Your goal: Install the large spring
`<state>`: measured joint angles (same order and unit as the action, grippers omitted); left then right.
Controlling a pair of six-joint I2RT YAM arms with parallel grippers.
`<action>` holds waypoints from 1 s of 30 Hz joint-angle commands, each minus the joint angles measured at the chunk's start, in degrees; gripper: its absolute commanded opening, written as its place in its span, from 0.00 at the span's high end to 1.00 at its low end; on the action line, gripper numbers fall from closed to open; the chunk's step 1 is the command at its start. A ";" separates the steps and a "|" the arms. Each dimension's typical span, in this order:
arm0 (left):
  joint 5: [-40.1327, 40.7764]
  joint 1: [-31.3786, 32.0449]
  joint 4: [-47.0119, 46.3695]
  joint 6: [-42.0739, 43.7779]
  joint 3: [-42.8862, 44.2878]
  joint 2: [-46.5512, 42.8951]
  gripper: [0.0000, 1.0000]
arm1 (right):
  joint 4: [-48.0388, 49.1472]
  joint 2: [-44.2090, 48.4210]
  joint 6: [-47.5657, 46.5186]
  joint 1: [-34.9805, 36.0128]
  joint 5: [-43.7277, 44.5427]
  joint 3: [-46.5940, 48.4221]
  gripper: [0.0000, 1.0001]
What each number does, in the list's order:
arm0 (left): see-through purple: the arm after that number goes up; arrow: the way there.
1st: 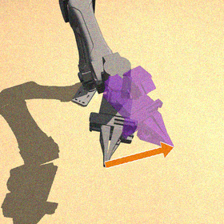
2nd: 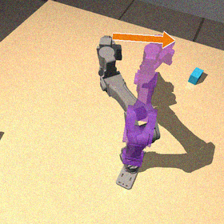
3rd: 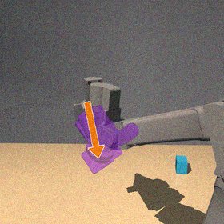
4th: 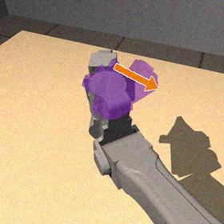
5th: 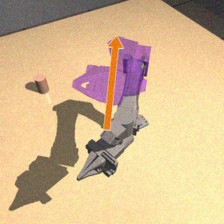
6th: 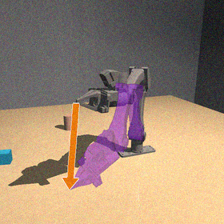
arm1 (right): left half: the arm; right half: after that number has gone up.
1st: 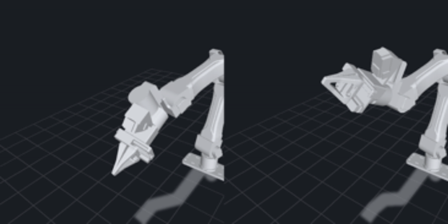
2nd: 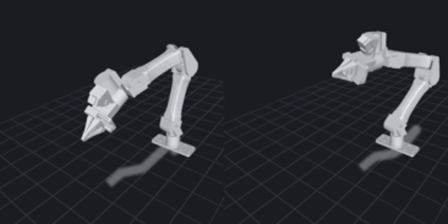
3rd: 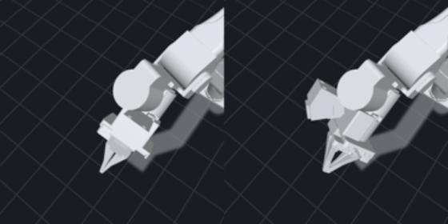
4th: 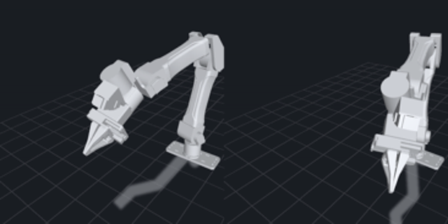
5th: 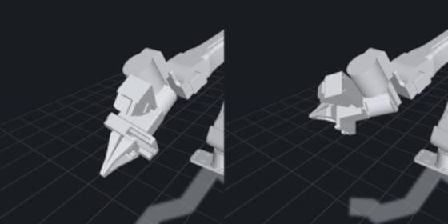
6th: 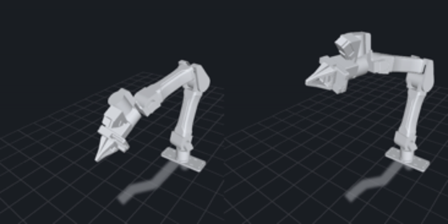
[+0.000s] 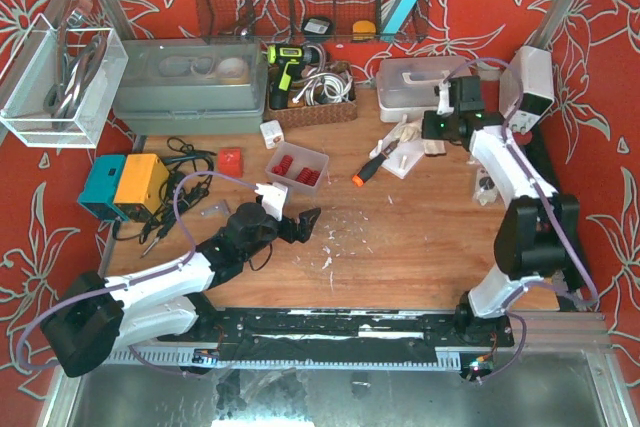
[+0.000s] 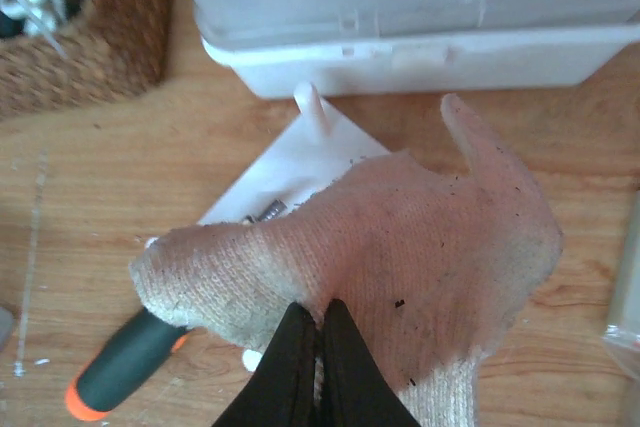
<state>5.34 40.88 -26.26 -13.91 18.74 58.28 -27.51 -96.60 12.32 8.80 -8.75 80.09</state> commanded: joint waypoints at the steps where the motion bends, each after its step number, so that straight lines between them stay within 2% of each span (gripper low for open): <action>1: 1.33 0.16 -1.30 -0.01 -0.59 -0.73 0.01 | -1.85 6.81 0.63 0.34 1.66 -0.93 1.00; 5: -0.07 0.16 -1.61 -0.07 -0.80 -1.08 0.01 | -2.07 13.32 2.85 0.30 5.32 -5.16 1.00; 9: -1.78 0.16 -2.38 0.19 -1.08 -1.14 0.01 | -1.94 20.14 6.33 0.25 12.99 -11.16 1.00; 15: -1.21 0.16 -2.81 0.41 -1.34 -0.64 0.01 | -6.36 30.17 19.49 0.12 33.65 -22.02 1.00; 21: -1.24 0.16 -2.29 -0.10 -1.07 -0.54 0.01 | -12.67 33.49 31.93 -0.76 49.71 -29.20 1.00; 23: -0.54 0.16 -1.90 -0.07 -1.01 -0.68 0.01 | -11.62 33.67 34.67 -1.84 50.50 -31.97 1.00; 30: 0.95 0.16 -2.64 -0.41 -2.07 -1.07 0.01 | -0.76 31.16 40.42 -3.17 42.57 -40.83 1.00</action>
<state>4.47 40.88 -26.74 -14.00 17.82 57.91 -34.15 -64.14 46.15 5.87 34.92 42.85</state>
